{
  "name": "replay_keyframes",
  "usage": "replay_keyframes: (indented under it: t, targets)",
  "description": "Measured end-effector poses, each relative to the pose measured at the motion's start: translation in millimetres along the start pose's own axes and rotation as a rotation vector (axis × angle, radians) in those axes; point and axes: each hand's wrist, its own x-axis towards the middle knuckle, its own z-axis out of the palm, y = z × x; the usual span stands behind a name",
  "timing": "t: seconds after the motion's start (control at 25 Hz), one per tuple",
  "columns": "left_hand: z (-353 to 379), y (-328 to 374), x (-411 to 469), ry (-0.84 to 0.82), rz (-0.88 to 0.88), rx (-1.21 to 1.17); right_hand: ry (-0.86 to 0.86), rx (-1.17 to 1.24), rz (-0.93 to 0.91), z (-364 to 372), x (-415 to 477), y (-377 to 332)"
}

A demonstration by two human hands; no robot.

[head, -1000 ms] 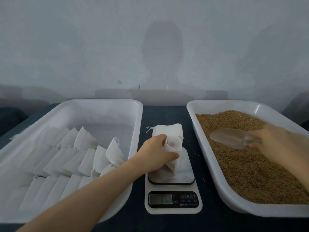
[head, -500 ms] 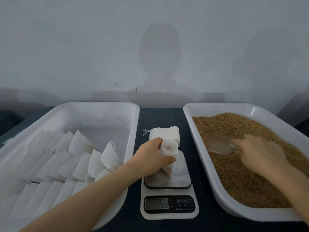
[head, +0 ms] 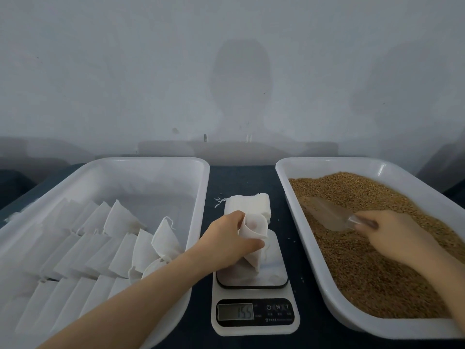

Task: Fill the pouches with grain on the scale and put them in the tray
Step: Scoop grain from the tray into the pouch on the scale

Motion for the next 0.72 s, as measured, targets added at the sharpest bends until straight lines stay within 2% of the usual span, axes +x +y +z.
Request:
replay_keyframes:
  t: [0.12,0.32,0.48,0.6,0.72]
  targets:
    - [-0.2,-0.3,-0.2,-0.003,-0.002,0.003,0.047,-0.109,0.027,-3.6,-1.1,3.4]
    - [-0.4,-0.6,-0.6,-0.004,0.000,-0.010,0.048,-0.023,0.012,-4.9,-1.5,3.2]
    - [-1.1,-0.2,-0.5,-0.011,0.006,-0.027,0.137,0.039,-0.031,-8.4,-4.9,2.2]
    - [-1.0,-0.3,0.1,-0.022,0.002,-0.032,0.222,0.072,-0.099,-19.9,-9.4,0.3]
    - [-0.4,-1.1,0.6,-0.028,-0.002,-0.043,0.241,0.126,-0.264,-36.0,-17.7,-11.0]
